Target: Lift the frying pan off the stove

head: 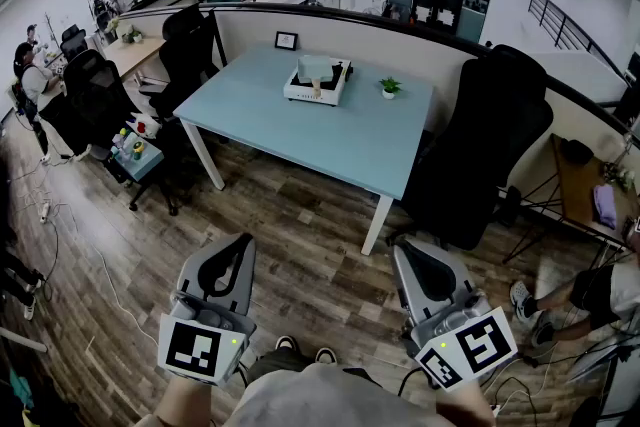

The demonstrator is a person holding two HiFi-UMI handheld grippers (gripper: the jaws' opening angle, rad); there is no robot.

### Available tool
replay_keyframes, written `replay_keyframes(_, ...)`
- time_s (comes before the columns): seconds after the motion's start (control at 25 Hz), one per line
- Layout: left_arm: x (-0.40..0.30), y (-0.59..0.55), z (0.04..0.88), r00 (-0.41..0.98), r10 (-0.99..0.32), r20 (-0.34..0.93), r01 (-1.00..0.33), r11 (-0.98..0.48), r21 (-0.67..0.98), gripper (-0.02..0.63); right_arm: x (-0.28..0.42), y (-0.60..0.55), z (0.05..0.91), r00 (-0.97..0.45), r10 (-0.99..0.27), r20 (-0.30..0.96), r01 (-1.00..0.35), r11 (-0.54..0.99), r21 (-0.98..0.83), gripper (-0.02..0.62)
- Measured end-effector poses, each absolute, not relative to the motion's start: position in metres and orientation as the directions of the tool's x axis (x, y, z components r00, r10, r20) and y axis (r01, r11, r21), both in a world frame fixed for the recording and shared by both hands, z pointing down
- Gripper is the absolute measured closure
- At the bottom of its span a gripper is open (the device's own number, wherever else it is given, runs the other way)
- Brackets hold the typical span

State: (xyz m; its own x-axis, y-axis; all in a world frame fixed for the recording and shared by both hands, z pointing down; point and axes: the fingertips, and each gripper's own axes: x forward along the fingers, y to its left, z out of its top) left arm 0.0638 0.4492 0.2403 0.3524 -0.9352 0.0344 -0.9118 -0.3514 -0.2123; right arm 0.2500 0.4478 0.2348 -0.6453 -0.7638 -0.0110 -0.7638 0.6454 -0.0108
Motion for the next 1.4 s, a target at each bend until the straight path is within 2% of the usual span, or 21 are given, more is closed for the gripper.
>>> replay_keyframes(0.68,0.06,0.448,0.245,0.341,-0.939,0.035,-0.919,-0.341,-0.199,0.603,0.241,0.441,0.244,-0.669,-0.743,-0.023,-0.74,0.668,-0.078,0.592)
replay_keyframes(0.72,0.058,0.446,0.246,0.338,-0.941,0.035,-0.92,-0.337,-0.199,0.603,0.24,0.438,0.245,-0.665,-0.747,-0.025,-0.743,0.664,-0.082,0.575)
replay_keyframes(0.8,0.054,0.444,0.248,0.33,-0.943,0.038,-0.922,-0.331,-0.203,0.603,0.237,0.433,0.244,-0.653,-0.757,-0.034,-0.753,0.653,-0.077,0.351)
replay_keyframes(0.88,0.051,0.441,0.249,0.323,-0.946,0.038,-0.924,-0.324,-0.204,0.603,0.236,0.426,0.242,-0.64,-0.767,-0.047,-0.764,0.642,-0.061,0.253)
replay_keyframes(0.92,0.049,0.439,0.249,0.321,-0.946,0.038,-0.925,-0.322,-0.204,0.603,0.234,0.422,0.242,-0.639,-0.768,-0.048,-0.766,0.641,-0.057,0.232)
replay_keyframes(1.4,0.012,0.364,0.257,0.32,-0.946,0.062,-0.919,-0.325,-0.225,0.603,0.201,0.335,0.261,-0.616,-0.787,0.036,-0.788,0.613,-0.06,0.213)
